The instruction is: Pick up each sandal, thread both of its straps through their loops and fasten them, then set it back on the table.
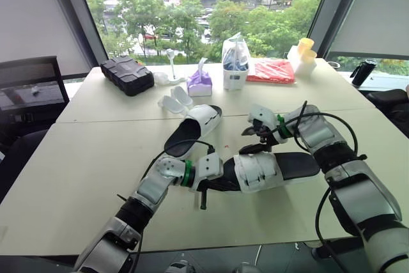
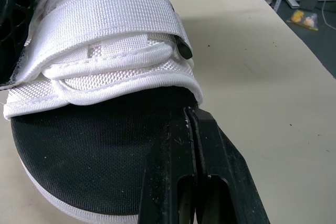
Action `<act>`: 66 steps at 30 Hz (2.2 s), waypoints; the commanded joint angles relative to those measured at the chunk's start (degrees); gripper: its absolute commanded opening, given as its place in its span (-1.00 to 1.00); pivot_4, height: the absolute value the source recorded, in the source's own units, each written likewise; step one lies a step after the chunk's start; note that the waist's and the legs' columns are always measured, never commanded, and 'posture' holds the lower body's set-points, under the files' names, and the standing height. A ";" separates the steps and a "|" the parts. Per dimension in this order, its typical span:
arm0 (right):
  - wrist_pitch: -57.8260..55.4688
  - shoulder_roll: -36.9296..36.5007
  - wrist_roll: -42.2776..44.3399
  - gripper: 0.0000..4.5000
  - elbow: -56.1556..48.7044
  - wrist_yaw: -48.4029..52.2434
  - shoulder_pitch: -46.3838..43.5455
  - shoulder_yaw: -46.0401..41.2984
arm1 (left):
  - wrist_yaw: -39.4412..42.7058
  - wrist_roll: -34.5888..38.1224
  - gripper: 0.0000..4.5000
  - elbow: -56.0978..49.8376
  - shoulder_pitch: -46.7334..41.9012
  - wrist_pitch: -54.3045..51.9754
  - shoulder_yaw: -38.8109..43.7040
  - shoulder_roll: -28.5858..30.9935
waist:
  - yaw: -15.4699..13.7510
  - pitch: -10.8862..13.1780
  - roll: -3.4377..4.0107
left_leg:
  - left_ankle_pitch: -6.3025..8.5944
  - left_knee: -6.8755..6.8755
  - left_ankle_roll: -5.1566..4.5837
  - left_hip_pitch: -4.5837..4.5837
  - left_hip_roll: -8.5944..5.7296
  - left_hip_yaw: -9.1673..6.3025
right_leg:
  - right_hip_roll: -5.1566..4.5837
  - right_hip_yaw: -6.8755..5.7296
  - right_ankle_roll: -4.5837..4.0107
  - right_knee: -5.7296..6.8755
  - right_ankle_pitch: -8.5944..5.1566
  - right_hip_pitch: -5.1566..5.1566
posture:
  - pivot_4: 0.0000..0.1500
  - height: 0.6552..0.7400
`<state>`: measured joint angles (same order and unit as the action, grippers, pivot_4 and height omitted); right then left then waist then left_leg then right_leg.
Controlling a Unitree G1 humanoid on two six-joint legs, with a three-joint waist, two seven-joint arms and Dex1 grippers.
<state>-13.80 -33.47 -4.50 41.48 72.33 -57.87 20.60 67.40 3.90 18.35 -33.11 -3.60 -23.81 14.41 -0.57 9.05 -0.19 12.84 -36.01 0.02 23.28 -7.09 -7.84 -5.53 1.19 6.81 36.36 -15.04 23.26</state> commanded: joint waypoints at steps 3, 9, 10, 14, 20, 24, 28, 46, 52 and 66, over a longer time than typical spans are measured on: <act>6.09 1.72 -2.59 0.50 4.82 -8.03 -1.56 -2.03 | 0.45 -1.92 -1.00 1.57 1.43 -1.35 -2.52 0.30 | -0.04 0.00 0.00 | -0.01 -0.03 0.01 -0.02 0.00 0.00 | 0.01 0.00 0.00 0.01 0.00 -0.04 | 1.00 1.00; 11.19 -0.66 -1.83 0.50 0.21 -12.78 -1.68 -6.22 | 0.17 -2.01 -1.00 2.09 1.16 -0.58 -2.25 0.17 | -0.07 0.00 0.01 | -0.03 -0.01 0.04 0.05 -0.02 0.00 | 0.01 0.02 0.00 0.01 0.00 0.06 | 1.00 1.00; 12.07 -1.24 -1.47 0.50 -1.62 -12.70 -0.85 -6.78 | 0.08 -2.04 -1.00 2.20 1.12 -0.26 -2.16 0.16 | -0.06 0.00 0.01 | -0.03 -0.01 0.04 0.05 -0.02 0.00 | 0.01 0.02 0.00 0.01 0.00 0.06 | 1.00 1.00; 18.89 -7.65 -0.36 0.50 -16.19 -13.39 8.08 -10.87 | -0.81 -2.17 -1.00 3.36 0.57 2.22 -1.20 0.22 | -0.43 0.00 0.00 | -0.03 -0.03 0.03 0.05 -0.03 -0.06 | 0.01 -0.04 0.00 0.00 0.00 0.01 | 1.00 1.00; 34.09 -19.26 -3.08 0.50 -23.64 -17.68 20.11 -16.02 | -1.08 -0.19 -1.00 3.33 -0.86 2.78 1.54 0.99 | 0.05 0.02 0.04 | -0.03 -0.08 0.01 0.08 -0.07 0.01 | -0.01 -0.03 0.01 -0.01 0.00 0.01 | 1.00 1.00; 45.88 -25.59 -6.21 0.50 -24.10 -20.70 26.04 -17.33 | -0.54 1.51 -1.00 1.56 -2.01 1.81 3.74 2.52 | 1.02 0.03 0.06 | -0.04 -0.06 0.01 0.00 0.02 0.13 | 0.01 0.09 0.01 0.09 0.00 0.02 | 1.00 1.00; 55.12 -28.64 -8.55 0.50 -21.89 -23.00 27.91 -16.92 | -0.24 4.28 -1.00 -0.88 -3.08 -1.42 6.60 3.62 | 1.61 0.08 0.13 | -0.04 -0.03 0.01 -0.01 0.04 0.17 | 0.08 0.14 0.02 0.19 -0.01 0.10 | 1.00 1.00; 84.47 -23.27 -56.75 0.50 -11.69 -71.51 16.55 -5.65 | 0.48 7.94 -1.00 -8.19 -1.88 -6.75 11.48 10.74 | 1.28 0.15 0.13 | -0.44 0.03 0.67 0.01 0.00 0.27 | 0.14 0.39 -0.04 0.75 -0.09 0.46 | 1.00 1.00; 86.27 -21.56 -67.71 0.50 -11.58 -85.63 11.09 3.45 | -0.33 7.42 -1.00 -8.17 -1.09 -6.06 11.82 11.49 | 1.38 0.15 0.11 | -0.48 0.13 0.74 0.03 0.01 0.28 | 0.16 0.44 -0.12 0.85 -0.14 0.59 | 1.00 1.00; 84.04 -19.96 -73.61 -0.98 -7.41 -98.34 3.52 15.27 | -2.48 7.37 -1.00 -9.84 0.02 -6.42 12.28 12.22 | 1.32 0.16 0.10 | -0.54 0.24 0.82 0.03 0.02 0.30 | 0.23 0.53 -0.13 0.88 -0.14 0.68 | 1.00 1.00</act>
<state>71.09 -52.80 -79.53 33.16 -25.94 -52.67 36.18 65.30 10.72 10.69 -33.17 -10.43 -12.68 26.09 0.75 9.21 -0.09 12.31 -35.77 0.84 23.31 -7.07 -7.54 -5.30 1.72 6.68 37.24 -15.18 23.93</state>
